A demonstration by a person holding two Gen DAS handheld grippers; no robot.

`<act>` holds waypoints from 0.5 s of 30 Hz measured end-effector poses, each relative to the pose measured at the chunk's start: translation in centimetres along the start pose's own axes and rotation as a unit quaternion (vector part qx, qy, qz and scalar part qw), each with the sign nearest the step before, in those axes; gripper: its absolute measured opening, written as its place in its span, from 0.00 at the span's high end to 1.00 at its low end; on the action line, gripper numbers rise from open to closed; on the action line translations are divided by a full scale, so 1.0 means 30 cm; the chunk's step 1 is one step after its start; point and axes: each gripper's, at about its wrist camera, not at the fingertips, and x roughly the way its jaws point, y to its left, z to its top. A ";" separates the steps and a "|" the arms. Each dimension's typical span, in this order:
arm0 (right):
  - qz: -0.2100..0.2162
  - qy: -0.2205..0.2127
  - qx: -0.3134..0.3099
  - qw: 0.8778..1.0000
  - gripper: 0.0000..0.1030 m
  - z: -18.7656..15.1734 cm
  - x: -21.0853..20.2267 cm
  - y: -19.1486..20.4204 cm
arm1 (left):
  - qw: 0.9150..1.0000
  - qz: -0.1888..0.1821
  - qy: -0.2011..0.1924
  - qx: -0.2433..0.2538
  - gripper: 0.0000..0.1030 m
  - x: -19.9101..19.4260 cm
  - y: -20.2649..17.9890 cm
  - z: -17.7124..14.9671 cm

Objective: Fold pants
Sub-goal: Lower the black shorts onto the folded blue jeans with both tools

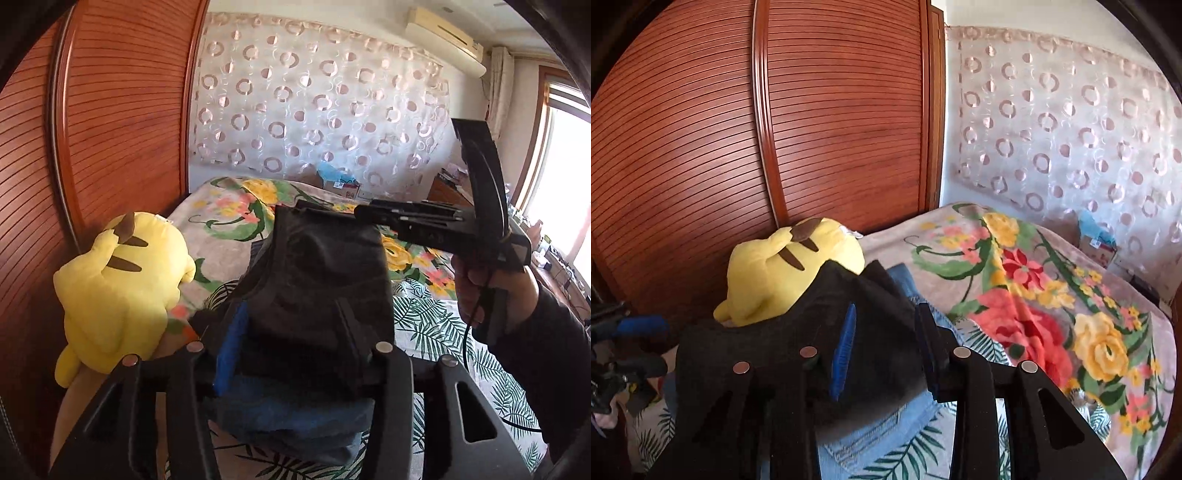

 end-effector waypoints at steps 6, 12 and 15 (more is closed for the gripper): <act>0.003 0.019 0.009 1.000 0.67 -0.019 0.022 -0.028 | 0.999 0.005 0.031 0.019 0.49 0.071 -0.027 -0.026; -0.004 0.040 0.019 0.999 0.67 -0.018 0.096 -0.051 | 0.998 0.008 0.061 0.019 0.49 0.127 -0.022 -0.079; -0.002 0.041 0.030 0.999 0.67 -0.027 0.108 -0.065 | 0.998 0.010 0.063 0.023 0.49 0.138 -0.028 -0.089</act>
